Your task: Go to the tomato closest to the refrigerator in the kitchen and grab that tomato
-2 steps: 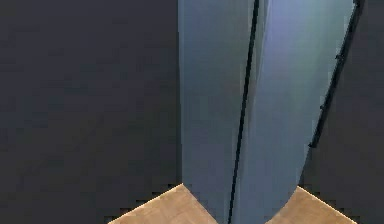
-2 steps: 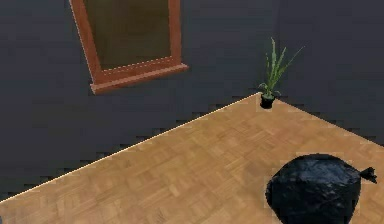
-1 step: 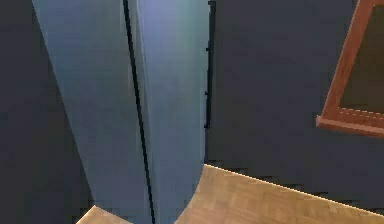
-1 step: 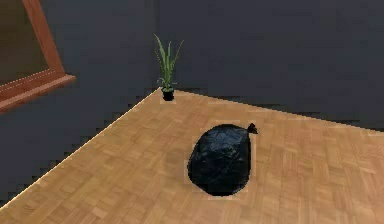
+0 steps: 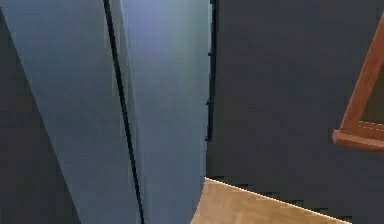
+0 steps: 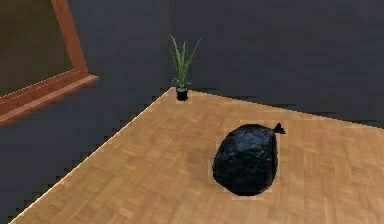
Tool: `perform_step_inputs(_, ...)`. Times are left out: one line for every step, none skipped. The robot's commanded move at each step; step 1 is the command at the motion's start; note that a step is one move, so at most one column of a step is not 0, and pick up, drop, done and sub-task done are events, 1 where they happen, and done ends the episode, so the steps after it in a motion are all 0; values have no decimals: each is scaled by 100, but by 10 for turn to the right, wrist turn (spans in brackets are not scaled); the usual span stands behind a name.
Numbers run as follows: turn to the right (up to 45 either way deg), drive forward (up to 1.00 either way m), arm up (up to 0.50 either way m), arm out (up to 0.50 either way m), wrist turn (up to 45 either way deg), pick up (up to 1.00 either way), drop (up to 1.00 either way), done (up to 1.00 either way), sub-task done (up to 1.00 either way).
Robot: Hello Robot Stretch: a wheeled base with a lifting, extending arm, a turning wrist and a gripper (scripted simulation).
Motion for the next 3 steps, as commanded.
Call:
perform_step_inputs(450, 0, 0, 0, 0, 0, 0, 0, 0)
perform_step_inputs(30, 0, 0, 0, 0, 0, 0, 0, 0)
perform_step_inputs(0, 10, 0, 0, 0, 0, 0, 0, 0)
